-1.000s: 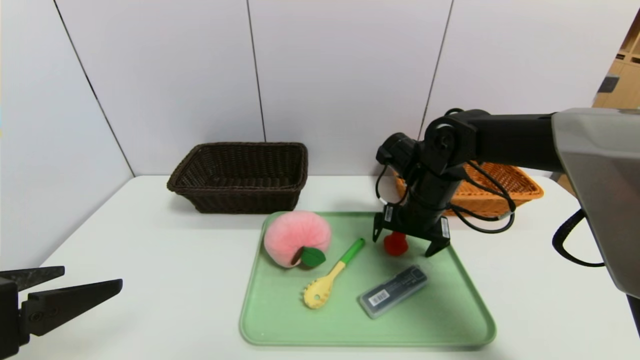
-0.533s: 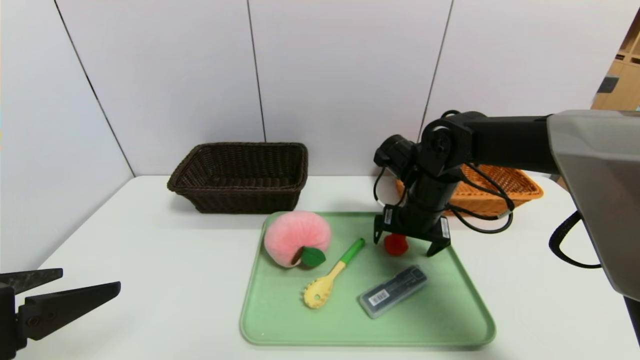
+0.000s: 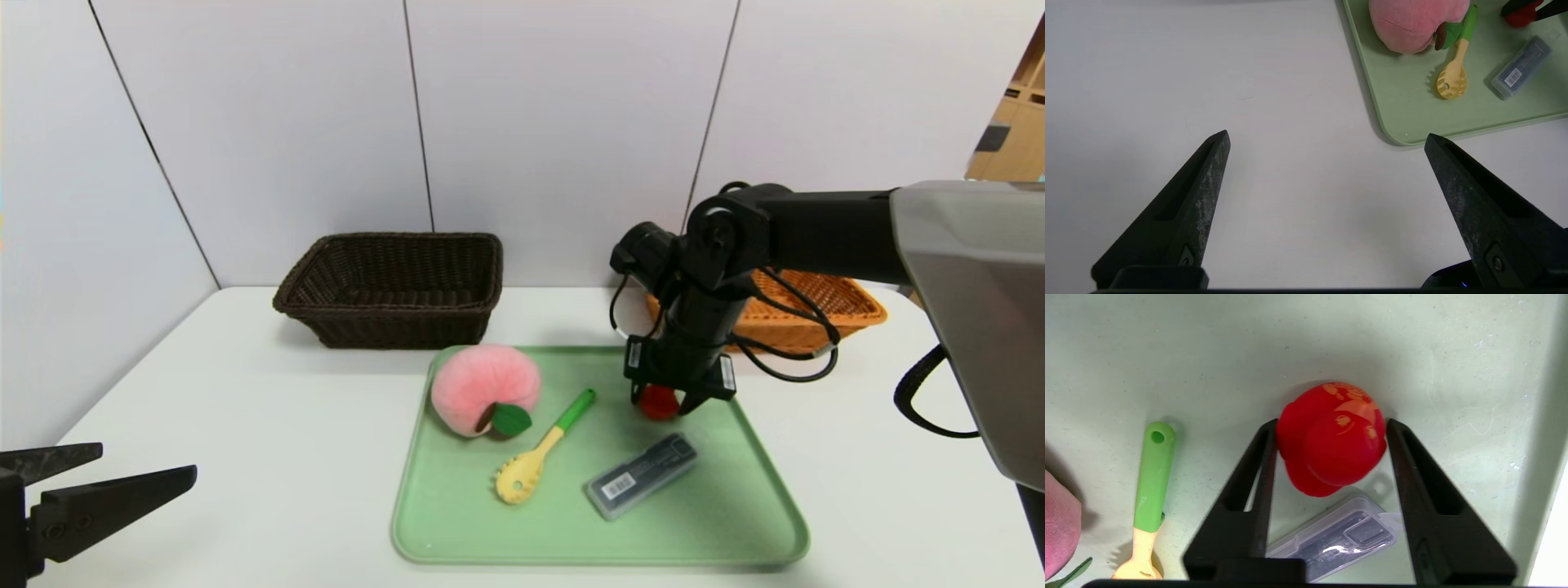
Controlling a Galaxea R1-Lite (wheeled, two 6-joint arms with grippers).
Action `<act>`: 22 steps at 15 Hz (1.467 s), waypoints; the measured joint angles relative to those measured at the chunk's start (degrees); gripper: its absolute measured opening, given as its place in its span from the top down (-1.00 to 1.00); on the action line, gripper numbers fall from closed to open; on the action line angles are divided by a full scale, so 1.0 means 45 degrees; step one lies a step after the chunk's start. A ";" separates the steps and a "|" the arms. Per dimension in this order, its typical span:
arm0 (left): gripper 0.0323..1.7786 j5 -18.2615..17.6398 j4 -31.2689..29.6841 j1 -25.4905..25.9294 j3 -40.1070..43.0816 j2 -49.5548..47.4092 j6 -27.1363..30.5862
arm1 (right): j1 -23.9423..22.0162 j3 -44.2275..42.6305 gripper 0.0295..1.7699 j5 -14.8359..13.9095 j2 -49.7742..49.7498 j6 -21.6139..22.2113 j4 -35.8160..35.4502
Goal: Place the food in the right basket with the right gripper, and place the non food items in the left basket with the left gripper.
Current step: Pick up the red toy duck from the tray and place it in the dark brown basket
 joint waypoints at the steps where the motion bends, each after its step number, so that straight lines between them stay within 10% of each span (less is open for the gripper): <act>1: -0.90 -0.0005 0.0016 0.0000 0.0003 -0.0011 0.0000 | 0.0000 0.0000 0.14 0.0000 -0.0024 0.0000 0.0014; 16: -0.90 -0.0033 -0.0073 0.0000 0.0087 -0.0014 0.0000 | 0.0664 -0.0019 0.32 -0.0569 -0.1699 -0.0098 0.0452; 22: -0.90 -0.0049 -0.0184 0.0000 0.0068 0.0033 0.0019 | 0.2181 -0.0043 0.33 -0.2338 -0.4045 -0.1029 -0.0306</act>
